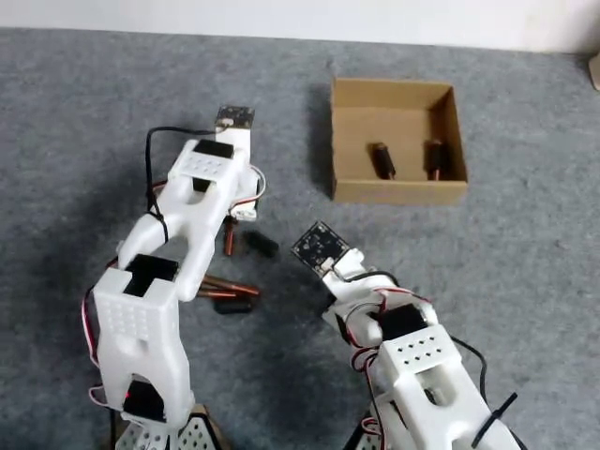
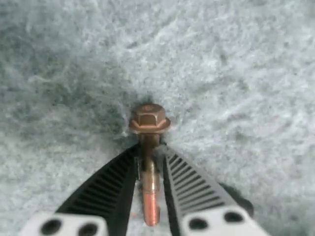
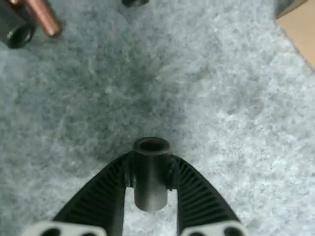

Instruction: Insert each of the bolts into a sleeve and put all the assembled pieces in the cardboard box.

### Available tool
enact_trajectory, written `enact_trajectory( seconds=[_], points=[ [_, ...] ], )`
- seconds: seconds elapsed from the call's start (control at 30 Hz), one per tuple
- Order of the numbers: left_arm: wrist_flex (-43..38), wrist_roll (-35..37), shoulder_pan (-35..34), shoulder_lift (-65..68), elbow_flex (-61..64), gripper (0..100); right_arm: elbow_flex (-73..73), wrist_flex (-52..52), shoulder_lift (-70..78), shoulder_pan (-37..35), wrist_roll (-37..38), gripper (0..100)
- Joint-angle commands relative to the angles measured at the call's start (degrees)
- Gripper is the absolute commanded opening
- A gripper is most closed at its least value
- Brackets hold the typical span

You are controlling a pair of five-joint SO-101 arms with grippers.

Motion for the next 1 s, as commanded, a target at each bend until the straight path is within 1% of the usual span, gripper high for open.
enact_trajectory(
  seconds=[0.0, 0.1, 0.17, 0.33, 0.43, 0.5, 0.67, 0.8, 0.9, 0.97],
  points=[
    [1.0, 0.0, -0.7, -0.9, -1.1, 0, -0.4, -1.2, -1.0, -0.7, -0.4, 0.5],
    [3.0, 0.0, -0.7, -4.8, -0.3, 0, -0.4, -1.2, -1.0, -0.7, -0.4, 0.5],
    [2.5, 0.0, -0.7, -8.6, 2.9, 0, -0.4, -1.3, -0.9, -0.7, -0.4, 0.5],
    [-3.5, 0.0, -0.7, -22.7, 15.5, 0, 0.4, -2.1, -1.0, -0.7, -0.4, 0.5],
    [-6.8, 0.0, -0.7, -35.4, 24.6, 0, 3.7, -7.9, -1.1, -0.6, -0.4, 0.5],
    [-8.9, 0.0, -0.7, -44.4, 30.8, 0, 5.1, -9.9, -1.1, -0.4, -0.5, 0.5],
    [-11.2, 0.1, -0.4, -68.2, 44.8, 0, 5.2, -10.2, -1.1, -0.5, -0.9, 0.5],
    [-13.0, 0.1, 2.7, -87.0, 54.5, 0, 5.2, -10.2, -1.3, -0.7, -1.1, 0.5],
    [-15.6, 0.0, 5.4, -99.2, 60.3, 0, 5.4, -12.5, -5.2, -0.8, -6.4, 0.5],
    [-16.2, 0.0, 6.0, -105.7, 61.1, 0, 5.8, -13.4, -10.9, -1.1, -9.9, 0.5]
  ],
)
